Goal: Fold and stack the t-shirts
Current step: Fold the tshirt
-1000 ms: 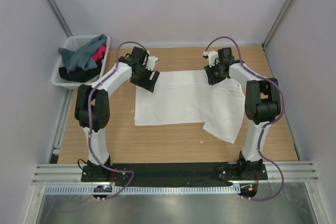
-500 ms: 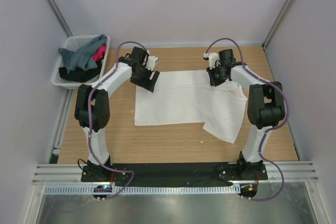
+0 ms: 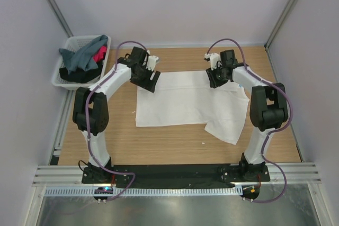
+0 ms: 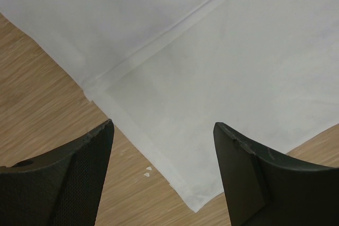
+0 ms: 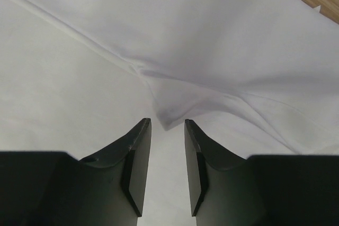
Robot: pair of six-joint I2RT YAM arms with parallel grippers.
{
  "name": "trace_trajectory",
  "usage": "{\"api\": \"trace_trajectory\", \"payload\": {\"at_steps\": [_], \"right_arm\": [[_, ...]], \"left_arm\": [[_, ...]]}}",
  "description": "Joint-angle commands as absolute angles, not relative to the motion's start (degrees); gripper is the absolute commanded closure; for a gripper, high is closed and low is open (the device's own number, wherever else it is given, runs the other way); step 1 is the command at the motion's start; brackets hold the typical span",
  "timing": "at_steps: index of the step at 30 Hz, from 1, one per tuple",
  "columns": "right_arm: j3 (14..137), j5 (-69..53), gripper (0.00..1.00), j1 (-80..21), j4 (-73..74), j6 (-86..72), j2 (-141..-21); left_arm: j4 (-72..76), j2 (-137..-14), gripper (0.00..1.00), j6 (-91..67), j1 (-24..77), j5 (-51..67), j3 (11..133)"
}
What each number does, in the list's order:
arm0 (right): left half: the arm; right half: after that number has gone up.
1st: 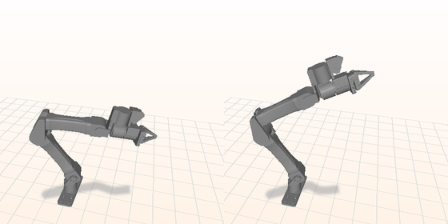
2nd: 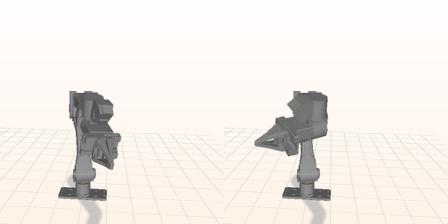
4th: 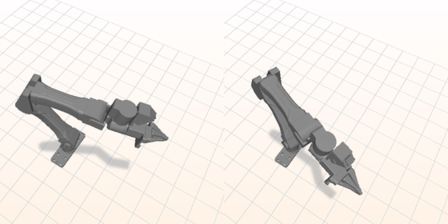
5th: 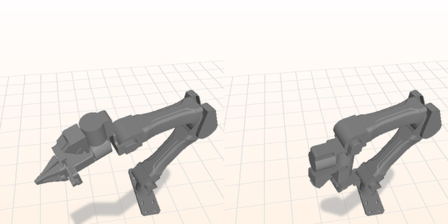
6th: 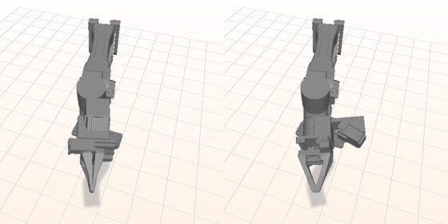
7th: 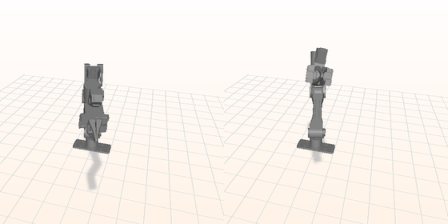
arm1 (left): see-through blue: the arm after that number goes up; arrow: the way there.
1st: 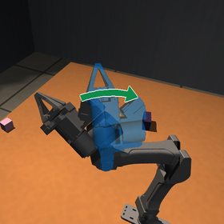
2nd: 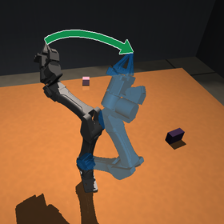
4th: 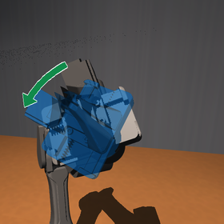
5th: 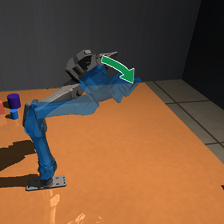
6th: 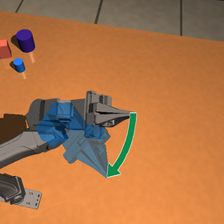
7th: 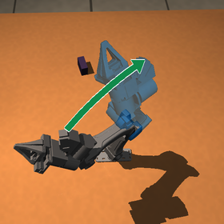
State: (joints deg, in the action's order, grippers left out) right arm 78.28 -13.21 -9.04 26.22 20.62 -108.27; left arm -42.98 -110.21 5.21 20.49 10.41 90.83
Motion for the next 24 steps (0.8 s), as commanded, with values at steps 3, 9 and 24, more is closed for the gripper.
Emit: {"api": "trace_trajectory", "payload": {"at_steps": [3, 9, 24], "right_arm": [[82.44, -13.27, 0.66, -9.32, 25.22, 20.39, -111.18], [82.27, -14.41, 0.85, -9.23, 26.01, 20.74, -110.66], [68.48, -18.1, 0.99, -10.11, 27.77, 17.23, -95.72]], "left_arm": [[-41.13, -107.14, 0.23, 6.42, 20.3, 9.14, 89.91], [-41.04, -107.14, 0.23, 6.5, 20.3, 8.96, 90.0], [-40.61, -106.61, 0.23, 6.5, 20.3, 9.58, 89.74]]}}
